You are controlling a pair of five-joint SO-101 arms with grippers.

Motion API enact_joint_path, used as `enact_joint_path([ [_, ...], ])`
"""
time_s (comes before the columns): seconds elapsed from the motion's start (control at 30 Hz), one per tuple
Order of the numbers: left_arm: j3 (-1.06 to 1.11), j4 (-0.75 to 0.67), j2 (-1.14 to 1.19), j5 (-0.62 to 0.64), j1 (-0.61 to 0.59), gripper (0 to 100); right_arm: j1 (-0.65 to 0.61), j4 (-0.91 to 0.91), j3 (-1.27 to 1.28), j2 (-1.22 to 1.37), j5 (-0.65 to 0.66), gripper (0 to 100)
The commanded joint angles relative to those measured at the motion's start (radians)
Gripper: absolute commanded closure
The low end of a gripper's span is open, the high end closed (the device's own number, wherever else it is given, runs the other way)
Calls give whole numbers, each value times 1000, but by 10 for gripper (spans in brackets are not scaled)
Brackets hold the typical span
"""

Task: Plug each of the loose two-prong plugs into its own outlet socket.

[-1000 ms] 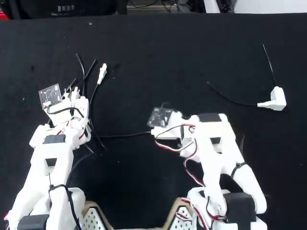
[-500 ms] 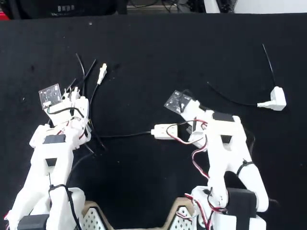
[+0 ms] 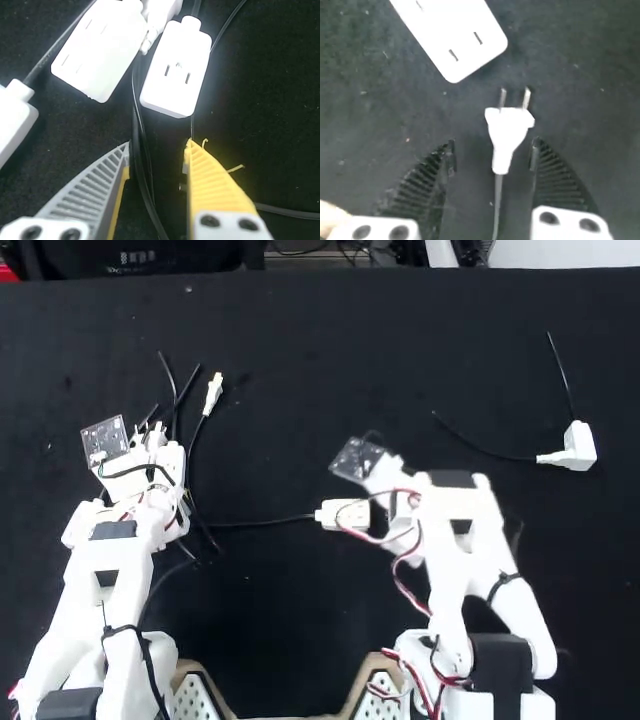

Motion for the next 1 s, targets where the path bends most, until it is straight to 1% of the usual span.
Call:
enact_joint_path([
  [0.0, -8, -15, -29, 9, -8, 824, -23, -150, 61, 5, -2, 773],
  [0.23, -8, -15, -29, 9, -8, 823, -18, -169, 88, 5, 74, 773],
  [0.4, -8, -15, -29, 9, -8, 823, 38, -252, 79, 33, 120, 773],
  [0.5, -8, -15, -29, 9, -8, 823, 66, -249, 24, 119, 130, 773],
  [0.57, -8, -15, -29, 9, -8, 823, 83, -213, -42, 174, 130, 773],
  [0.67, -7, -15, -29, 9, -8, 823, 117, -186, -134, 232, 130, 802],
  [0.8, -7, -15, -29, 9, -8, 823, 157, -186, -211, 265, 132, 812],
  [0.97, -7, -15, -29, 9, -8, 823, 184, -180, -236, 252, 130, 812],
])
